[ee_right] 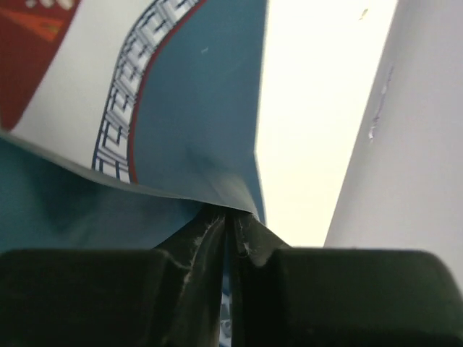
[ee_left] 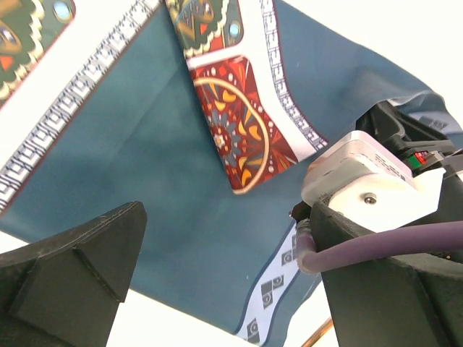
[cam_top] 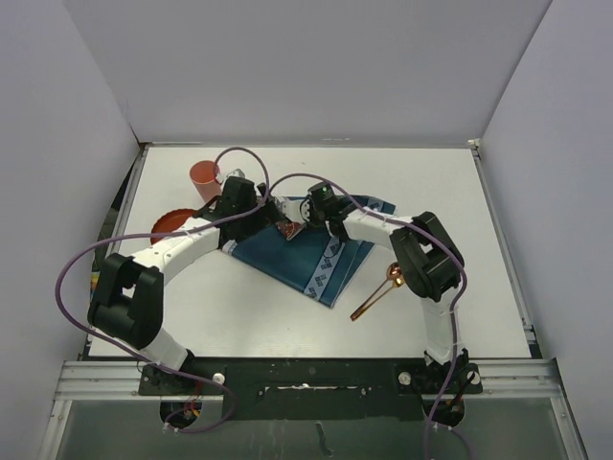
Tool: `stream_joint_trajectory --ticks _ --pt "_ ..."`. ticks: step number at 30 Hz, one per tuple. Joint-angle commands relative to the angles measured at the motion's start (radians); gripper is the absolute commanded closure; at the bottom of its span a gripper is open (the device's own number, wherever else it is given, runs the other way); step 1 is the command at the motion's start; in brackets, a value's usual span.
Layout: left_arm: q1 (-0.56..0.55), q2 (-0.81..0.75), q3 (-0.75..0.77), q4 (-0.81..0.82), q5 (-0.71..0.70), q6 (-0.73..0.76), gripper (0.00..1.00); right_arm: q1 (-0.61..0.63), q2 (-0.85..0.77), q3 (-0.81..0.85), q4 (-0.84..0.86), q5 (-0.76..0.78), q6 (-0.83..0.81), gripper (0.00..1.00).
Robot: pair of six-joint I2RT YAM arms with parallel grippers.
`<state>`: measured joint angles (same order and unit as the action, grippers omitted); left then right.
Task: Set the dinner table for one person
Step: Fold the napkin at the center of the board.
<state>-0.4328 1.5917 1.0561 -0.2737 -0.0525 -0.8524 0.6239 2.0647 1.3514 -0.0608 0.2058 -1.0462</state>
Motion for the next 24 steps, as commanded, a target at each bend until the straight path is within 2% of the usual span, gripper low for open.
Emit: stream_joint_trajectory --ticks 1,6,11,13,16,20,22,24 --pt "0.03 0.021 0.05 -0.09 -0.212 0.06 0.02 -0.044 0.018 0.125 0.078 -0.066 -0.035 1.0" --pt "0.023 0.002 0.057 -0.094 -0.211 0.074 0.02 -0.076 0.1 0.225 0.033 -0.091 0.004 1.0" --pt "0.019 -0.019 0.064 -0.107 -0.214 0.093 0.02 -0.164 0.209 0.485 -0.154 -0.135 0.157 1.0" --pt "0.017 -0.026 0.066 -0.111 -0.208 0.094 0.02 -0.195 0.25 0.551 -0.164 -0.133 0.19 1.0" --pt "0.013 -0.035 0.081 -0.128 -0.201 0.102 0.02 -0.241 0.29 0.6 -0.113 -0.106 0.231 1.0" --pt "0.007 -0.048 0.092 -0.14 -0.191 0.107 0.02 -0.309 0.356 0.715 -0.171 -0.103 0.338 1.0" --pt "0.005 -0.05 0.098 -0.142 -0.183 0.108 0.02 -0.34 0.367 0.708 -0.166 -0.103 0.376 1.0" --pt "0.003 -0.046 0.105 -0.144 -0.176 0.108 0.02 -0.359 0.366 0.676 -0.159 -0.112 0.381 0.93"
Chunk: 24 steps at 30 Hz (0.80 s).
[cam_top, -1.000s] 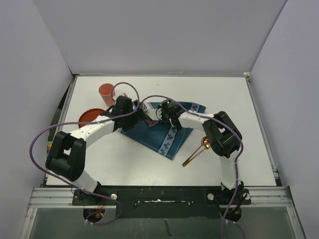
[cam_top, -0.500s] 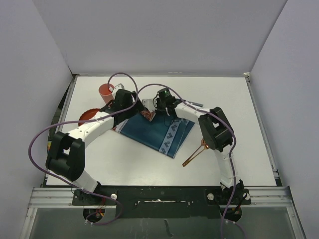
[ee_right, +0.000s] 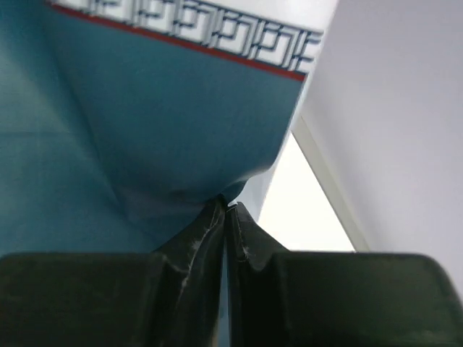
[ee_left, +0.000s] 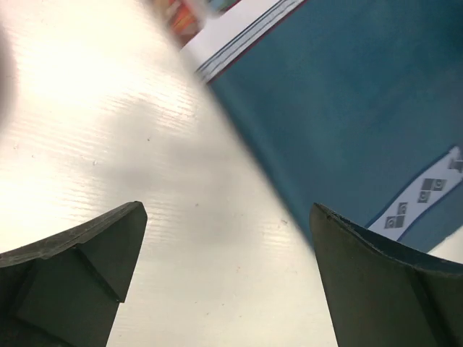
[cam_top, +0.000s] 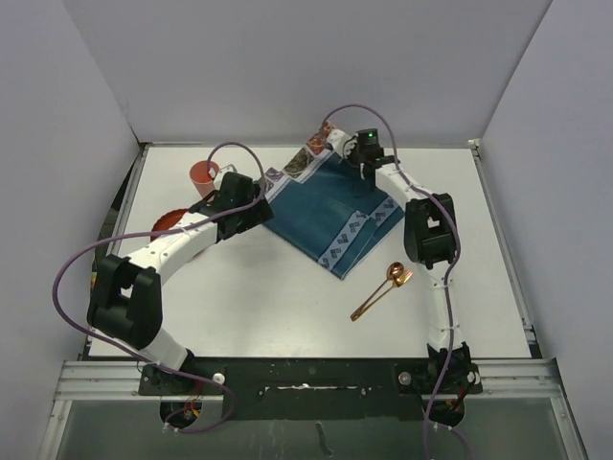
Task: Set the dinner table for one person
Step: Fold the napkin at the center of the board.
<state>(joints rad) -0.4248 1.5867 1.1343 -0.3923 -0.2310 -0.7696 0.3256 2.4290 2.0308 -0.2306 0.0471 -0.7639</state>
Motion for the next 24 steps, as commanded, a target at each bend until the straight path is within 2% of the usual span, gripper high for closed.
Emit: stream_joint_trajectory --ticks 1,4,5,6,9,14,21,24 --pt "-0.007 -0.039 0.03 -0.024 0.007 0.028 0.02 -0.064 -0.004 -0.03 0.02 0.046 0.091 0.9" --pt "-0.011 -0.028 0.032 -0.015 0.021 0.031 0.02 -0.065 -0.033 -0.123 0.056 0.042 0.067 0.7" --pt "-0.012 -0.024 0.033 -0.011 0.027 0.03 0.02 -0.064 -0.04 -0.141 0.059 0.042 0.065 0.59" --pt "-0.014 -0.019 0.034 -0.008 0.033 0.028 0.02 -0.065 -0.051 -0.155 0.062 0.041 0.064 0.53" --pt "-0.022 -0.007 0.043 0.0 0.044 0.025 0.02 -0.07 -0.089 -0.194 0.084 0.059 0.063 0.43" --pt "-0.045 0.003 0.085 -0.001 0.022 0.075 0.02 -0.084 -0.183 -0.251 0.118 0.089 0.053 0.43" --pt "-0.092 0.02 0.174 0.015 -0.037 0.261 0.02 -0.088 -0.375 -0.345 0.091 0.171 0.012 0.41" --pt "-0.094 0.034 0.196 0.024 -0.006 0.278 0.02 -0.095 -0.462 -0.352 -0.006 0.184 0.046 0.42"
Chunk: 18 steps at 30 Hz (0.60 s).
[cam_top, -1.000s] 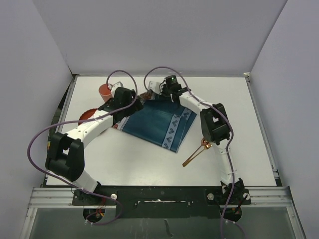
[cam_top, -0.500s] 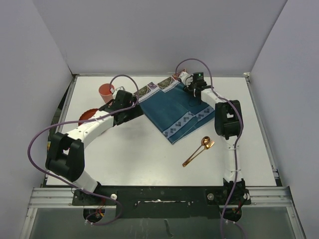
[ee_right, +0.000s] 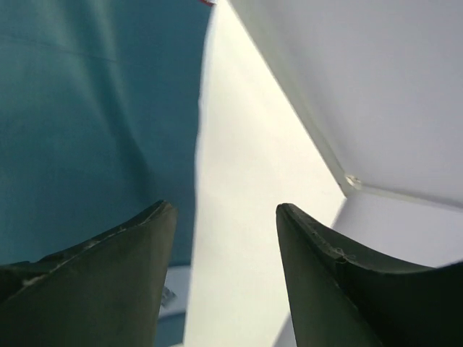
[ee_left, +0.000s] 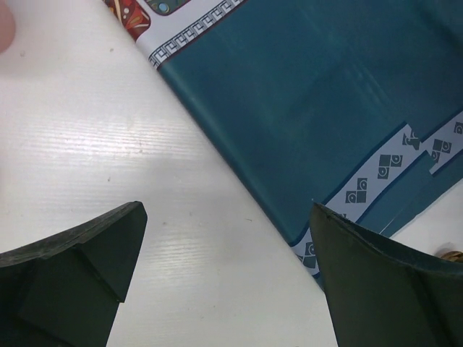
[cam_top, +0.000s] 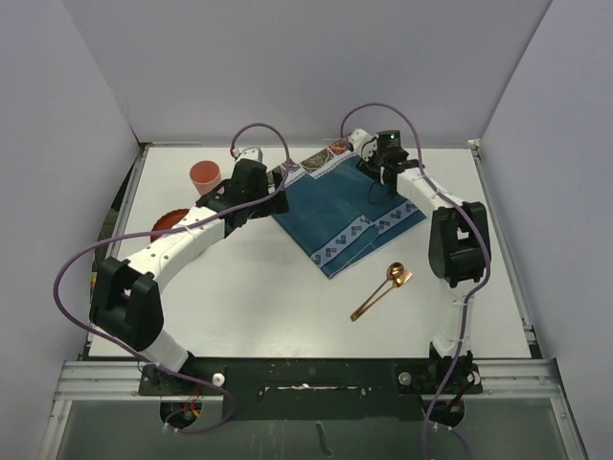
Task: Set the dinner table for one person
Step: Fold the napkin at the center of the board.
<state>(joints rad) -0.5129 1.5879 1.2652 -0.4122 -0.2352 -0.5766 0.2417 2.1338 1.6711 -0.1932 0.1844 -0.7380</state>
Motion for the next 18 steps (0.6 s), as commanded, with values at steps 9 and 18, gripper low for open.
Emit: stream_joint_trajectory --ticks 9,18 --pt "-0.004 0.043 0.126 -0.023 -0.022 0.136 0.02 -0.004 -0.25 -0.057 -0.523 -0.366 0.354 0.45" --pt "-0.003 0.025 0.127 -0.06 -0.052 0.155 0.02 -0.003 -0.171 -0.088 -0.523 -0.471 0.427 0.47"
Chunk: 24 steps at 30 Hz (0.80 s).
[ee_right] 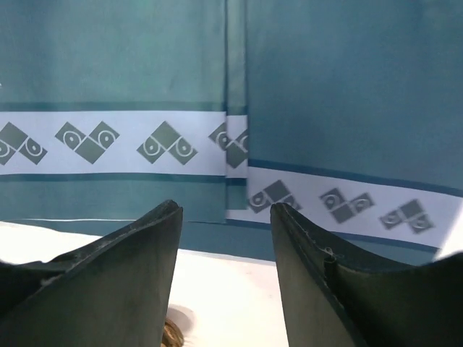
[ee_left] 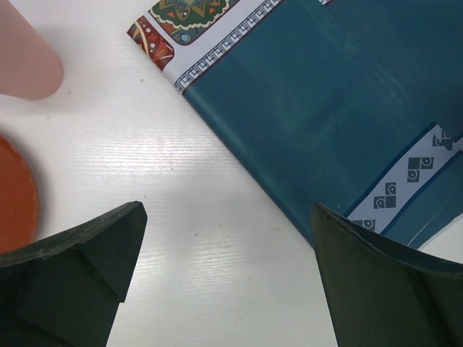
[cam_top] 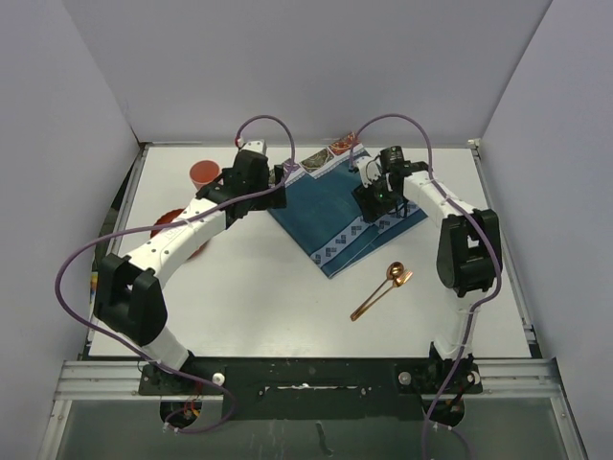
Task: Set the dinner table for one person
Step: Fold the napkin at the center of the board.
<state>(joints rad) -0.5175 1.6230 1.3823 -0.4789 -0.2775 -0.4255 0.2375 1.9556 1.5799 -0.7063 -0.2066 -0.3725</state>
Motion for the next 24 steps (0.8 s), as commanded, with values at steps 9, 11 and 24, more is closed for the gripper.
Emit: stream_joint_trajectory --ticks 9,11,24 --pt "0.001 -0.007 -0.02 0.019 0.023 -0.035 0.02 0.004 0.055 -0.007 0.004 -0.109 0.07 0.48" --pt "0.001 -0.011 -0.031 0.027 0.028 -0.042 0.02 0.004 0.063 -0.01 0.01 -0.109 0.063 0.48" --pt "0.002 -0.034 -0.096 0.039 0.029 -0.052 0.02 0.004 0.119 -0.006 0.035 -0.114 0.038 0.48"
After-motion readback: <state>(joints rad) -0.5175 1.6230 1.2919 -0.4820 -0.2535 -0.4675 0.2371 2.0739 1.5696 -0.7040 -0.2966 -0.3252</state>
